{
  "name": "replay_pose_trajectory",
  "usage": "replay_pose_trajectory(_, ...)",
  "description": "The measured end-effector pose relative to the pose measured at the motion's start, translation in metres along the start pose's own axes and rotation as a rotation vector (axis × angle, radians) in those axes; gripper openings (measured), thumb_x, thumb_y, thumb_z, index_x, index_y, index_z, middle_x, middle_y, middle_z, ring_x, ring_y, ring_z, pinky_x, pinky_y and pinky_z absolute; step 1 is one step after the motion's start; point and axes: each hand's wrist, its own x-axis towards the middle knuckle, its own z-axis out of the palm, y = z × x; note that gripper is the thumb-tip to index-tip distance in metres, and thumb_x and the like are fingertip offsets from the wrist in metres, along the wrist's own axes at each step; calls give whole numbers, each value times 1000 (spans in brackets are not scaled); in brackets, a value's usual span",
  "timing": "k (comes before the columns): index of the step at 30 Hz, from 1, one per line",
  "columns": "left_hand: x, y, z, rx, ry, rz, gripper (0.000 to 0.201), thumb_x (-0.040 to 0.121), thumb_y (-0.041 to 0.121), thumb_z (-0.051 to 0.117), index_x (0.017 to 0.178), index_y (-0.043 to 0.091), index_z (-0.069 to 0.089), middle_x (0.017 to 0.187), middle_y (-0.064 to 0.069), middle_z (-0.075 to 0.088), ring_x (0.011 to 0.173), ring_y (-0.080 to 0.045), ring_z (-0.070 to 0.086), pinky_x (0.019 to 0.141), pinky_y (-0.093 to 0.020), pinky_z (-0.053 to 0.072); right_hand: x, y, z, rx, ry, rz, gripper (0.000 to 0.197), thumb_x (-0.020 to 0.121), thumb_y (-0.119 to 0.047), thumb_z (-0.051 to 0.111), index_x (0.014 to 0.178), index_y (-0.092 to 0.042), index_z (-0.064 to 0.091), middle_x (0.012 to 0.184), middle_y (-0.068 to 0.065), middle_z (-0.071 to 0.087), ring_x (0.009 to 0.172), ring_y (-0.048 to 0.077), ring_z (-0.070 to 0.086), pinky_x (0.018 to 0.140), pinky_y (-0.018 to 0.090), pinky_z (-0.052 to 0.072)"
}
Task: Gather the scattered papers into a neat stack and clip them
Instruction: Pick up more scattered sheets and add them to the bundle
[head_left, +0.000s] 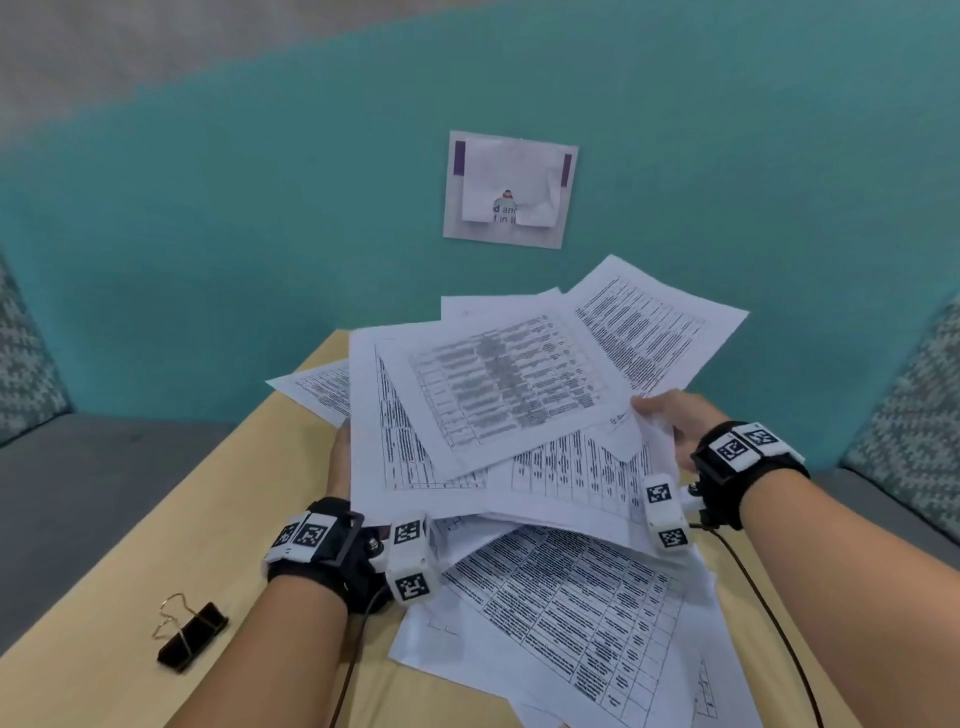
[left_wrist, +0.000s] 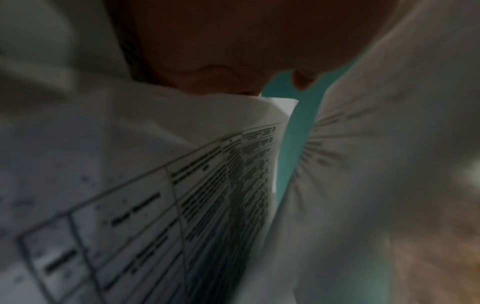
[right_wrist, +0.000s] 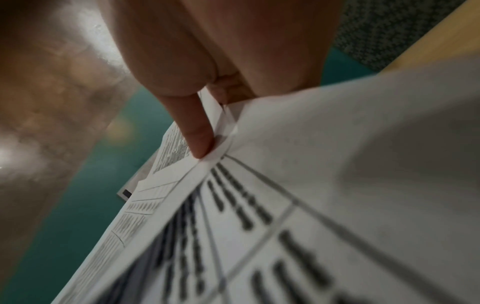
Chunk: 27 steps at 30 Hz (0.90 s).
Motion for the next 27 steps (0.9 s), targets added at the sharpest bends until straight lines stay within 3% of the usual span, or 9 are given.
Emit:
replay_pose_trajectory(2, 4, 5, -3, 76, 57, 7, 66, 87, 70, 47, 127, 18, 58, 140, -18, 63, 121, -36, 60, 107, -43, 48, -18, -3, 1, -40, 30, 10, 74, 51, -40, 89, 110, -2, 68, 105, 17, 72, 94, 39, 70, 90, 51, 55)
replay_pose_trajectory(5, -9, 19, 4, 15, -7, -72, 51, 105, 55, 30, 97, 14, 59, 77, -13, 74, 79, -25, 56, 69, -26, 42, -39, -5, 1, -98, 59, -19, 59, 66, -41, 83, 108, -3, 65, 112, 18, 69, 100, 40, 68, 96, 54, 53)
replay_pose_trajectory(10, -24, 10, 12, 146, -94, -101, 41, 101, 45, 47, 112, 11, 68, 81, -12, 77, 80, -30, 68, 70, -34, 51, -79, -13, 10, -204, 62, -35, 51, 85, -32, 76, 117, 0, 54, 121, 16, 61, 90, 31, 61, 87, 43, 54)
replay_pose_trajectory(14, -25, 6, 13, 362, -55, -219, 48, 89, 15, 62, 134, -1, 58, 115, -26, 70, 93, -41, 70, 86, -52, 57, -95, -14, 18, -367, 50, 31, 41, 96, -28, 66, 122, 0, 51, 53, 10, 56, 40, 18, 51, 41, 20, 41)
replay_pose_trajectory(16, -22, 6, 13, 372, -20, -214, 42, 94, 19, 62, 132, 2, 59, 125, -22, 66, 100, -39, 68, 89, -51, 56, -96, -14, 23, -388, 15, 44, 49, 95, -25, 66, 132, 1, 49, 79, 15, 61, 52, 22, 51, 49, 27, 41)
replay_pose_trajectory(20, 19, -10, -7, 360, -38, -229, 91, 64, 51, 84, 144, 18, 54, 157, -15, 46, 142, -40, 46, 115, -60, 35, -90, -12, 41, -386, -75, 66, 57, 95, -13, 63, 144, 3, 41, 116, 23, 52, 94, 36, 57, 81, 43, 51)
replay_pose_trajectory(21, 9, -4, -1, 364, -71, -232, 91, 69, 50, 84, 147, 18, 50, 163, -11, 37, 147, -37, 38, 118, -59, 31, -90, -10, 46, -392, -95, 70, 54, 95, -10, 61, 143, 4, 41, 125, 25, 50, 109, 40, 55, 92, 45, 48)
replay_pose_trajectory(24, -31, 10, 18, 511, -58, -180, 68, 90, 32, 73, 149, 15, 44, 168, -8, 22, 155, -29, 22, 122, -53, 24, -93, -12, 61, -383, -104, 92, 27, 95, -7, 58, 118, -1, 45, 114, 22, 51, 103, 34, 52, 92, 40, 45)
replay_pose_trajectory(27, -29, 8, 18, 602, -47, -218, 41, 88, 16, 74, 125, 11, 56, 164, -12, 31, 150, -33, 31, 117, -50, 32, -102, -15, 72, -503, -67, 33, 25, 100, -6, 54, 123, 4, 54, 126, 25, 55, 113, 34, 56, 94, 35, 48)
